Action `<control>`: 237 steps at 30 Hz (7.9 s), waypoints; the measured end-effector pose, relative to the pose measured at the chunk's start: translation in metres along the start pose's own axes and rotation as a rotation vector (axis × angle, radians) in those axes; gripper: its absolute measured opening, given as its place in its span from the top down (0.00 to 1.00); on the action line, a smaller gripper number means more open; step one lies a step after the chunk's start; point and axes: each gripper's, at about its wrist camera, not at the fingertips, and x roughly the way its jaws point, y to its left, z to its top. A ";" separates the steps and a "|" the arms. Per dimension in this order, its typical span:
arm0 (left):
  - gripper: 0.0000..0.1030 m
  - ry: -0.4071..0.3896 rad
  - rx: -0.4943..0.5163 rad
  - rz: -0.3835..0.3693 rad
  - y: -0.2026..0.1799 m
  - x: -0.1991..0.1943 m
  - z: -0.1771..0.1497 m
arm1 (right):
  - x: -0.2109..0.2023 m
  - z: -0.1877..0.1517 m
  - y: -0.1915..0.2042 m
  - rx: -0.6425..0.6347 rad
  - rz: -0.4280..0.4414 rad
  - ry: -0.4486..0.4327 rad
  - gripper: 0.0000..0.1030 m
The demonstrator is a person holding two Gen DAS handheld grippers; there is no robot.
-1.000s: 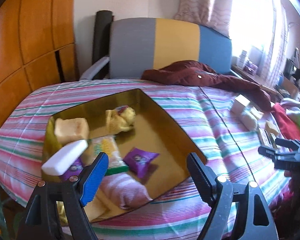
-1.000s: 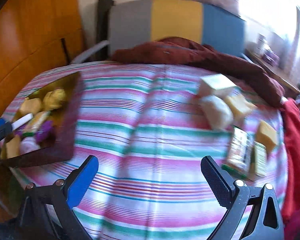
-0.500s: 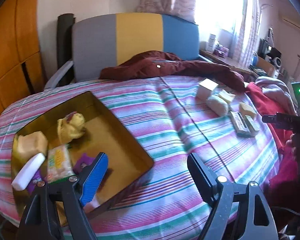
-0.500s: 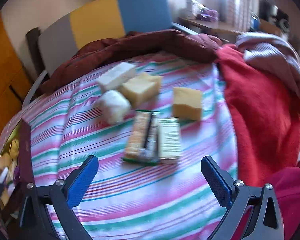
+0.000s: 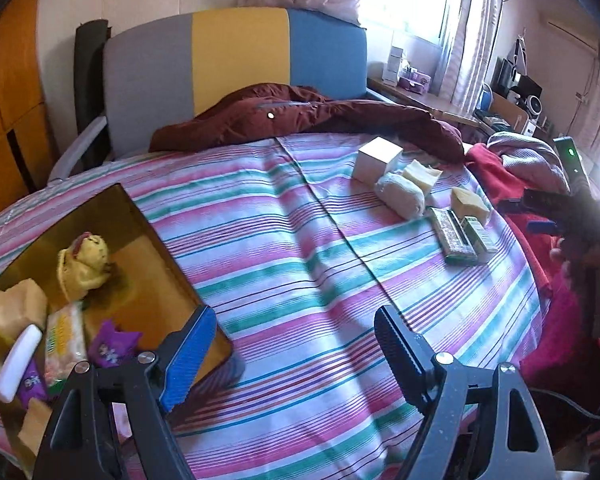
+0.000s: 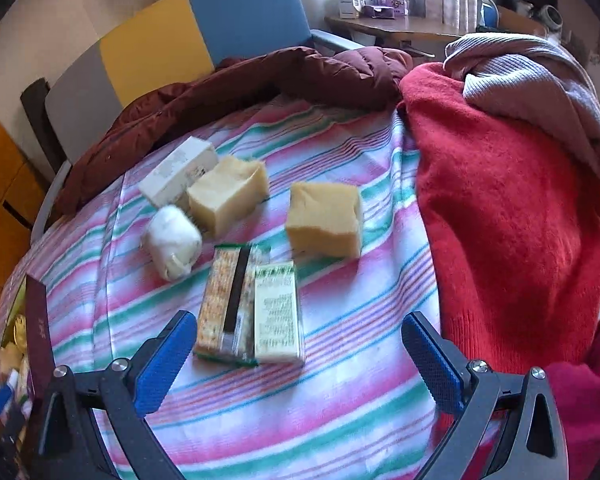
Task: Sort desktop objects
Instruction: 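Lower both grippers toward the white sock and yellow sponge, then grasp the white sock with the left gripper while the right gripper grasps the yellow sponge, then carry the sock and sponge into the gold tray and release both, then move both grippers back toward the remaining pile, then close the right gripper around the white-and-green box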
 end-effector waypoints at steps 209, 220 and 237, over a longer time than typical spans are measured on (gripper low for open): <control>0.36 -0.056 -0.208 0.120 0.075 -0.034 -0.016 | 0.023 -0.027 0.016 -0.049 -0.061 0.104 0.02; 0.34 -0.033 -0.150 0.102 0.057 -0.022 -0.005 | 0.050 -0.015 -0.008 -0.073 -0.297 0.083 0.12; 0.34 0.056 -0.014 -0.051 -0.011 0.026 0.013 | 0.044 -0.008 -0.020 0.008 -0.145 0.072 0.28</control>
